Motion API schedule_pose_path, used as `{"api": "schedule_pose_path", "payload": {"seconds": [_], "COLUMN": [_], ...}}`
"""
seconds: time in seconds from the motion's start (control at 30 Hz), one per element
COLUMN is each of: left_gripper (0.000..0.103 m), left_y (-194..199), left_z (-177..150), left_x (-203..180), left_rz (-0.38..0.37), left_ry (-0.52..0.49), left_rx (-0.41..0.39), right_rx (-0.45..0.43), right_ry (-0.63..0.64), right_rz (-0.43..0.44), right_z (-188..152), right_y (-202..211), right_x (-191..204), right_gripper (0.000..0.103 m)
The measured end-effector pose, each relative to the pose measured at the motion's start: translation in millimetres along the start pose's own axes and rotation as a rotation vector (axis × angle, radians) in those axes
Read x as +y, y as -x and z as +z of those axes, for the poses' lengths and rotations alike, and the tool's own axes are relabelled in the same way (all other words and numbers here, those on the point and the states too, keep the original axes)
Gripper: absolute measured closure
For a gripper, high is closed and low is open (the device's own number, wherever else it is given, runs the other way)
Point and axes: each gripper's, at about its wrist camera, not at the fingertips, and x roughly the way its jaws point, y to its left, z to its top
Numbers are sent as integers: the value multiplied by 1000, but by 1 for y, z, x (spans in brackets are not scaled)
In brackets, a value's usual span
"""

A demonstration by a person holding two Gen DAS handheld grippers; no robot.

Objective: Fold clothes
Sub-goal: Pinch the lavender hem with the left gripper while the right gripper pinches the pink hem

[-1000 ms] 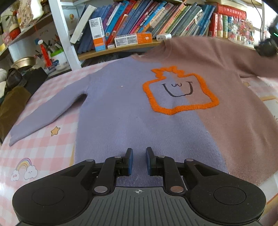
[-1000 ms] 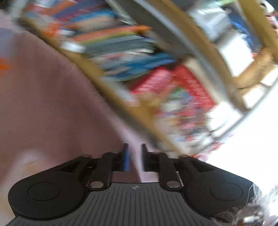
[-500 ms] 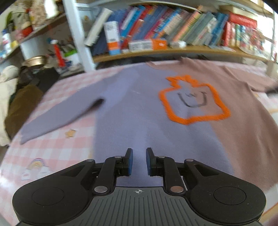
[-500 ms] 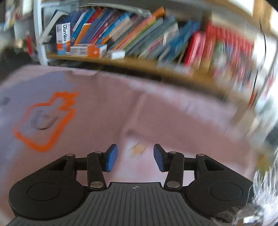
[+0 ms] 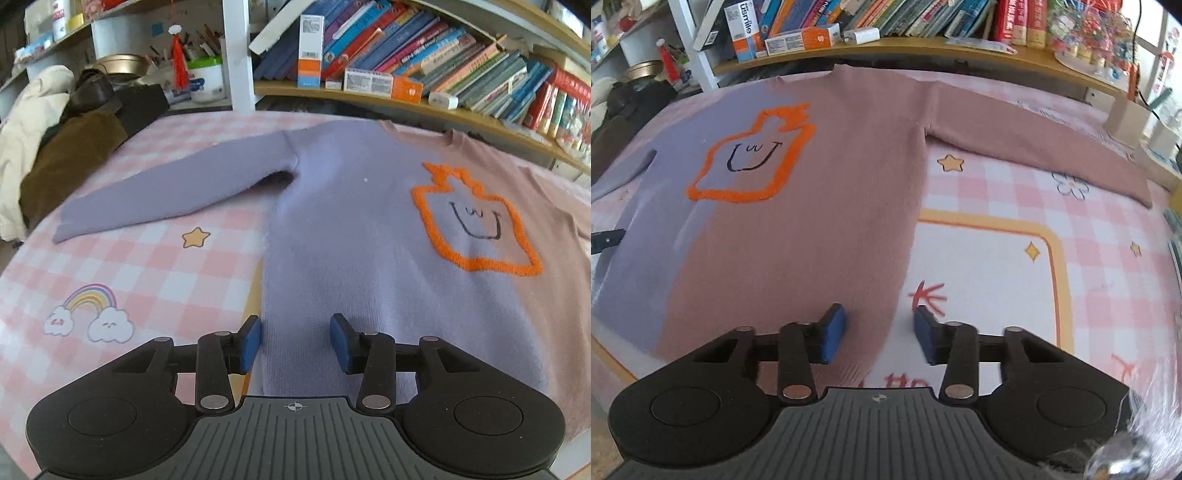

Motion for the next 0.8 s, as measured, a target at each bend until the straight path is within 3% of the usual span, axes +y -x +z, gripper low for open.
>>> {"api": "schedule_pose_path", "payload": {"seconds": [0.03, 0.13, 0.2, 0.27, 0.37, 0.53, 0.8], "left_gripper": [61, 67, 84, 89, 90, 91, 97], "left_y": [-1, -3, -4, -8, -14, -14, -13], "left_z": [1, 1, 2, 6, 12, 12, 11], "left_x": [3, 11, 15, 21, 28, 18, 17], "left_rz": [-10, -48, -65, -70, -66, -81, -85], "left_ry": [15, 34, 18, 13, 34, 8, -13], "left_rx": [-1, -6, -9, -12, -12, -13, -23], "right_rx": [-2, -12, -7, -2, 2, -22, -15], "right_ry": [-4, 13, 23, 33, 65, 7, 29], "right_rz": [1, -39, -27, -15, -4, -97, -108], "right_z": [-2, -5, -7, -9, -11, -8, -9], "right_y": [2, 3, 3, 4, 4, 3, 3], "right_x": [3, 16, 23, 31, 42, 32, 33], "right_gripper": [81, 87, 89, 90, 90, 92, 92]}}
